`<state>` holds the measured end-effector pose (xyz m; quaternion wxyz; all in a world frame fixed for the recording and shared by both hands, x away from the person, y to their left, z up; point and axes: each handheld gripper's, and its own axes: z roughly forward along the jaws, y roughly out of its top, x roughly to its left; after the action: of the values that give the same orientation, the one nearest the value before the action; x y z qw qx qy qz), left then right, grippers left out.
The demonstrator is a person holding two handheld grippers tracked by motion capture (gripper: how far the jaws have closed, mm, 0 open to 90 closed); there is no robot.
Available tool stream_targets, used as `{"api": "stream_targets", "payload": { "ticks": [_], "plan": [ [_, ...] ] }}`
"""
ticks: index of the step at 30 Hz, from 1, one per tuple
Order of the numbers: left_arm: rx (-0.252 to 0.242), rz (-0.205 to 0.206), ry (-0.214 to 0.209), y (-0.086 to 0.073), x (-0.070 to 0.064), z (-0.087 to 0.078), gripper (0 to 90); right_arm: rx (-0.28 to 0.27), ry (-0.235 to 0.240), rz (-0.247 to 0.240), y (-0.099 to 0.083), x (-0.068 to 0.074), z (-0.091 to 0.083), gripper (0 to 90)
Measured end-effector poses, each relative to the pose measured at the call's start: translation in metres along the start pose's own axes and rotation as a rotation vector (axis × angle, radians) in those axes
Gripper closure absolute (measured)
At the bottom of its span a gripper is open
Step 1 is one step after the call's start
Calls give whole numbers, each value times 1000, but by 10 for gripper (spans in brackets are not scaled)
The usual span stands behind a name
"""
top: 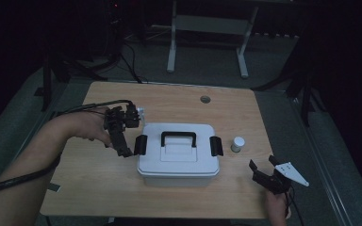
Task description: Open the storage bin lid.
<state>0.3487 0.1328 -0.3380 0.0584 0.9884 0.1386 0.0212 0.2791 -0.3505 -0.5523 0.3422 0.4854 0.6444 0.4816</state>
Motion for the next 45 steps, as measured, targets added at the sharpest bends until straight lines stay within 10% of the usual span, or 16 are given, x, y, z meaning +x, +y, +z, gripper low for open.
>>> {"api": "stream_targets", "payload": {
  "ticks": [29, 45],
  "plan": [
    [20, 169, 14, 95, 8, 16, 15, -4, 10, 11, 0, -2, 0, 145],
    [51, 201, -48, 122, 10, 30, 549, -4, 18, 19, -1, -2, -1, 145]
  ]
}}
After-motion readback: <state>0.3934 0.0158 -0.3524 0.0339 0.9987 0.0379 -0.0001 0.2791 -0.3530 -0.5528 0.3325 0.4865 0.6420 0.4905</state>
